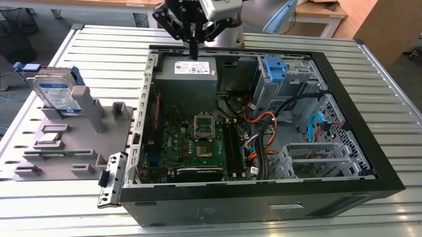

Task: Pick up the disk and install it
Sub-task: 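Reach for the disk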

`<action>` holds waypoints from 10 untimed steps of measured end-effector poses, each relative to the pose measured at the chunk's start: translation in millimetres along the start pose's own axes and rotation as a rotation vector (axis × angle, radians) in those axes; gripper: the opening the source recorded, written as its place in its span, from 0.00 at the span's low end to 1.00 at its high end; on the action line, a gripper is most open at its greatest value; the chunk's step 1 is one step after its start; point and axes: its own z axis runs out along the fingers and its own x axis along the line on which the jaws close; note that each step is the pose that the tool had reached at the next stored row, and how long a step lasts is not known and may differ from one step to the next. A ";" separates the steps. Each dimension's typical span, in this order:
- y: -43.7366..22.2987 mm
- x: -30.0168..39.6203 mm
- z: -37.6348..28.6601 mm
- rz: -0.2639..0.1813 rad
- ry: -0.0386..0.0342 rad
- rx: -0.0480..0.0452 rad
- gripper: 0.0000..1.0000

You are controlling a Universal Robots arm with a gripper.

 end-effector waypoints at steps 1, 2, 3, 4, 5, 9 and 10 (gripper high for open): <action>0.0 0.2 0.0 0.000 0.0000 0.0000 0.11; -0.1 0.7 0.0 0.000 0.0000 0.0000 0.11; -0.2 1.4 0.0 0.000 0.0000 -0.0001 0.11; -0.2 2.3 0.0 0.000 0.0000 -0.0001 0.11; -0.3 3.5 -0.1 0.000 0.0000 0.0000 0.11; -0.6 8.0 -0.1 0.000 0.0000 0.0000 0.11; -0.7 9.3 -0.2 0.000 0.0000 -0.0001 0.11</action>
